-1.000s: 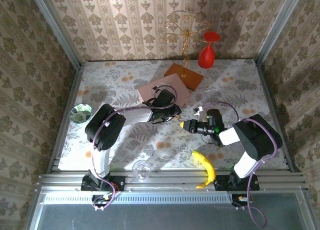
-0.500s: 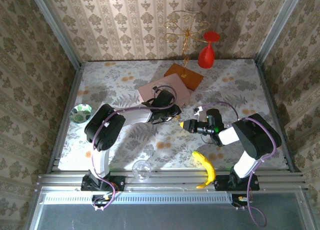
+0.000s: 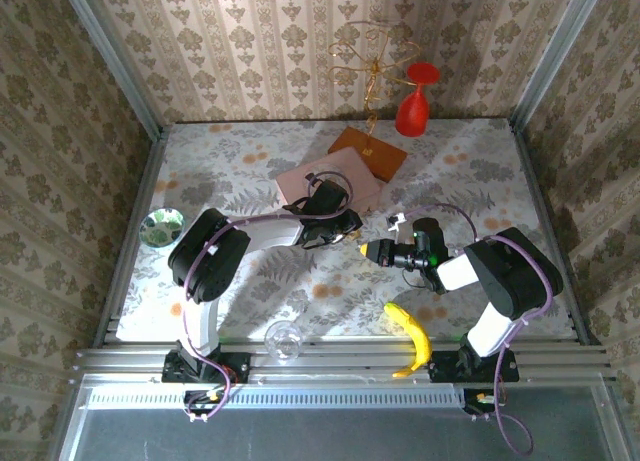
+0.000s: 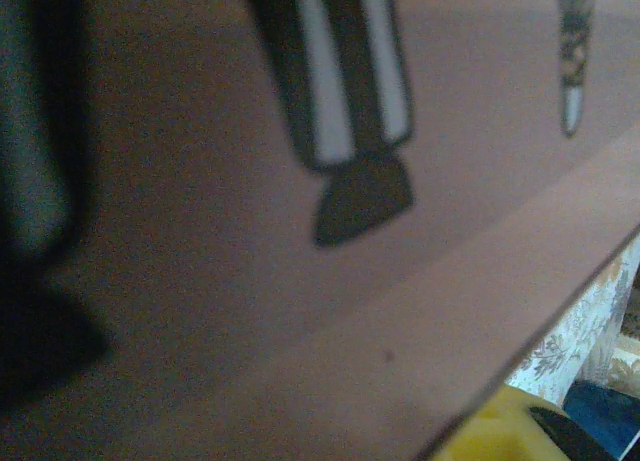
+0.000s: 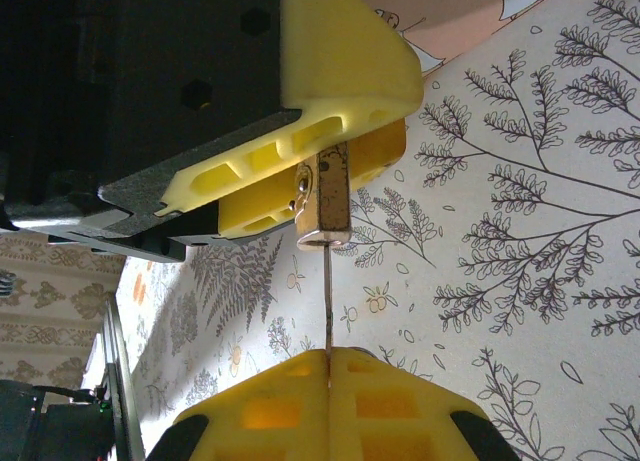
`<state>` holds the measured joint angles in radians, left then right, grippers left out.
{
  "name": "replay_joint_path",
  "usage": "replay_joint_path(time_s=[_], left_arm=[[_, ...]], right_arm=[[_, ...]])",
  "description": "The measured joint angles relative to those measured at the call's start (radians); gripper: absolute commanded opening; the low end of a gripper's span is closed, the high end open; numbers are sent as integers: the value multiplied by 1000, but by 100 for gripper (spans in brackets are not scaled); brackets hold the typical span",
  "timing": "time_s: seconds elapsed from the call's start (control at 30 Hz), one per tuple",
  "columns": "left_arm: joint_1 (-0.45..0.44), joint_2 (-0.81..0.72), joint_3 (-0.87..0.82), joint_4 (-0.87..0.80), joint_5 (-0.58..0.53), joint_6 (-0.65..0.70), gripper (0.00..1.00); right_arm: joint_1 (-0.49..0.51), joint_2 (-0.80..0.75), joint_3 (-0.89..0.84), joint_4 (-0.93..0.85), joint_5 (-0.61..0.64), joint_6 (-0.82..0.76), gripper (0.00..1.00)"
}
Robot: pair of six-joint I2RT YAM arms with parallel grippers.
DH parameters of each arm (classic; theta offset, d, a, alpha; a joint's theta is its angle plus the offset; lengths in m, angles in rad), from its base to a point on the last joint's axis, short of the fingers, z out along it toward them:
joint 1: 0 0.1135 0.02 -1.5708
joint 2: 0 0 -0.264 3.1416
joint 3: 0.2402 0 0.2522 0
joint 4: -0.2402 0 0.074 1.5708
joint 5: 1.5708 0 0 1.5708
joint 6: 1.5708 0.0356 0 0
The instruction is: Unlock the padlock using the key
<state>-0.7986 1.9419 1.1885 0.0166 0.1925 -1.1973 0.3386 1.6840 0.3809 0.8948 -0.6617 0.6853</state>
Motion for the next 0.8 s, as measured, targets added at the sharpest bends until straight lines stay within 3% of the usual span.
replay_joint_path(time_s=[0.8], left_arm=[[2, -6, -18, 32, 7, 0, 4]], right_arm=[[-3, 7, 0, 34, -8, 34, 0]])
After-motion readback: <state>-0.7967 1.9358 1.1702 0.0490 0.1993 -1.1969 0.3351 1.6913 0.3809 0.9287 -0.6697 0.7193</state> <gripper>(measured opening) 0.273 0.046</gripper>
